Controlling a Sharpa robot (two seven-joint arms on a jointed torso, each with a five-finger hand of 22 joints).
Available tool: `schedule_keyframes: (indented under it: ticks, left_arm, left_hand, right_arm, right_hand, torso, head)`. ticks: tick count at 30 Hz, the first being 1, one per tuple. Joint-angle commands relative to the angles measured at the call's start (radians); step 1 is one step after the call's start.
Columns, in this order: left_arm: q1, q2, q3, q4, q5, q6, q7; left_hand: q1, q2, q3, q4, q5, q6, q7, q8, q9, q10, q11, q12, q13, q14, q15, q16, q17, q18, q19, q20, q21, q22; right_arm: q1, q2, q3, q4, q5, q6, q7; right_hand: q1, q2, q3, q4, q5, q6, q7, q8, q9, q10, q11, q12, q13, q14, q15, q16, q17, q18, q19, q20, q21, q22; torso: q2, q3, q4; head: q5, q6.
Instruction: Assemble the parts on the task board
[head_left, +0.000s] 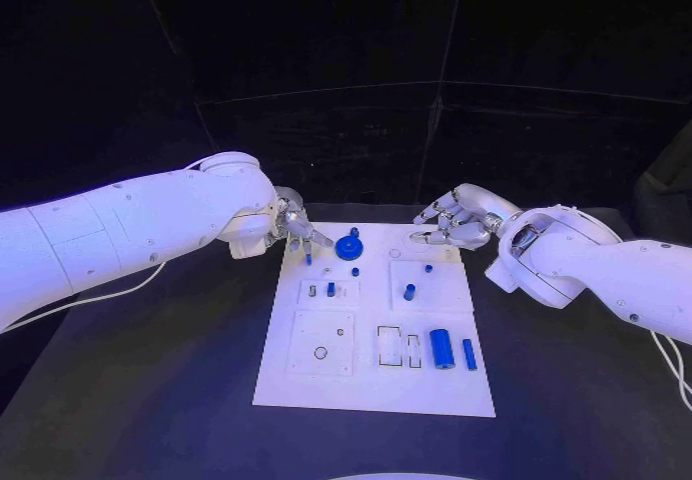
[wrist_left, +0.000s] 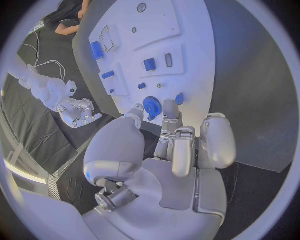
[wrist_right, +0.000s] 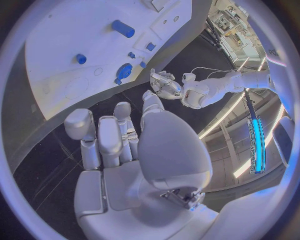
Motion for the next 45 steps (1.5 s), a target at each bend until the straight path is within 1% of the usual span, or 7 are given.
schedule_keyframes:
  ticks: [1, 8, 15, 29, 32, 37, 45]
  left_arm:
    - [0.002, 0.024, 0.0, -0.053, -0.002, 0.093, -0.01]
    - [-0.016, 0.073, -0.002, -0.15, -0.017, 0.105, 0.001]
    - [-0.031, 0.095, -0.002, -0.192, -0.038, 0.107, 0.01]
    - [-0.043, 0.118, -0.002, -0.232, -0.046, 0.11, 0.023]
    - [-0.045, 0.121, -0.002, -0.237, -0.046, 0.113, 0.024]
    - [-0.047, 0.128, -0.003, -0.246, -0.046, 0.118, 0.023]
    - [-0.052, 0.134, -0.003, -0.251, -0.046, 0.116, 0.025]
  left_hand:
    - [0.008, 0.006, -0.008, 0.002, -0.002, 0.009, -0.001, 0.002, 0.001, 0.001, 0.0, 0.004, 0.001, 0.103, 0.007, 0.003, 0.259, 0.015, 0.002, 0.007, -0.003, 0.002]
    - [0.02, 0.018, -0.016, 0.003, -0.002, 0.011, -0.002, 0.005, 0.002, 0.002, -0.001, 0.009, 0.003, 0.103, 0.006, 0.006, 0.262, 0.014, 0.004, 0.007, -0.001, 0.005]
    - [0.024, 0.022, -0.02, 0.004, -0.002, 0.013, -0.003, 0.008, 0.003, 0.004, -0.002, 0.013, 0.006, 0.104, 0.006, 0.006, 0.263, 0.014, 0.005, 0.007, 0.0, 0.007]
    - [0.05, 0.038, -0.033, -0.001, -0.001, 0.02, -0.007, 0.016, 0.007, 0.01, -0.005, 0.024, 0.012, 0.104, 0.003, 0.006, 0.263, 0.012, 0.01, 0.004, 0.007, 0.018]
    - [0.062, 0.046, -0.034, -0.006, -0.001, 0.02, -0.008, 0.018, 0.008, 0.011, -0.006, 0.026, 0.013, 0.104, 0.002, 0.006, 0.263, 0.012, 0.011, 0.004, 0.008, 0.02]
    - [0.097, 0.064, -0.028, -0.023, -0.002, 0.021, -0.009, 0.023, 0.011, 0.015, -0.007, 0.035, 0.018, 0.104, 0.001, 0.006, 0.263, 0.011, 0.013, 0.002, 0.009, 0.024]
    - [0.115, 0.071, -0.025, -0.035, -0.002, 0.023, -0.01, 0.026, 0.013, 0.015, -0.008, 0.038, 0.018, 0.104, 0.0, 0.006, 0.263, 0.01, 0.013, 0.002, 0.01, 0.026]
  right_arm:
    - [0.002, 0.002, 0.0, 0.001, -0.003, -0.006, 0.005]
    - [0.002, 0.004, 0.0, 0.001, -0.003, -0.006, 0.006]
    - [0.001, 0.006, 0.0, 0.0, -0.003, -0.007, 0.007]
    - [0.001, 0.012, 0.0, -0.003, -0.003, -0.006, 0.008]
    - [0.001, 0.012, 0.0, -0.003, -0.003, -0.006, 0.008]
    - [0.001, 0.012, 0.0, -0.003, -0.003, -0.005, 0.007]
    - [0.001, 0.014, 0.0, -0.003, -0.003, -0.005, 0.007]
  right_hand:
    - [-0.007, -0.001, -0.007, -0.001, -0.006, -0.002, -0.004, 0.005, 0.001, -0.006, 0.001, 0.003, 0.0, -0.001, 0.0, -0.003, 0.0, 0.015, -0.007, -0.002, -0.003, -0.001]
    - [-0.007, -0.001, -0.008, -0.001, -0.006, -0.002, -0.004, 0.005, 0.001, -0.005, 0.001, 0.004, 0.0, -0.001, 0.0, -0.003, 0.0, 0.015, -0.007, -0.002, -0.004, -0.002]
    - [-0.007, -0.001, -0.008, -0.001, -0.006, -0.002, -0.004, 0.005, 0.001, -0.005, 0.001, 0.004, 0.0, -0.001, 0.0, -0.003, 0.0, 0.015, -0.007, -0.002, -0.004, -0.002]
    - [-0.004, 0.002, -0.008, 0.0, -0.003, -0.002, -0.004, 0.005, 0.001, -0.006, 0.0, 0.004, 0.0, -0.001, 0.0, -0.004, 0.0, 0.015, -0.006, -0.002, -0.004, -0.002]
    - [-0.004, 0.002, -0.008, 0.0, -0.003, -0.002, -0.004, 0.005, 0.001, -0.006, 0.0, 0.004, 0.0, -0.001, 0.0, -0.004, 0.0, 0.015, -0.006, -0.002, -0.004, -0.002]
    - [-0.003, 0.003, -0.008, 0.0, -0.001, -0.002, -0.005, 0.006, 0.001, -0.006, 0.0, 0.004, -0.001, -0.001, 0.0, -0.004, 0.0, 0.015, -0.006, -0.002, -0.005, -0.002]
    - [-0.001, 0.005, -0.008, 0.0, 0.001, -0.002, -0.005, 0.006, 0.001, -0.007, 0.0, 0.003, -0.002, -0.001, 0.0, -0.005, -0.001, 0.016, -0.006, -0.002, -0.005, -0.003]
  torso:
    - [0.001, -0.0001, -0.0011]
    - [0.003, -0.0022, -0.0011]
    - [0.001, -0.002, -0.0008]
    - [0.002, -0.0017, -0.0012]
    - [0.002, -0.0008, -0.0011]
    - [0.001, -0.0015, 0.0001]
    - [0.001, -0.0014, -0.0007]
  head:
    - [0.0, 0.0]
    - [-0.001, -0.002]
    - [0.0, -0.006]
    - [0.002, -0.008]
    - [0.002, -0.009]
    - [0.002, -0.011]
    - [0.002, -0.013]
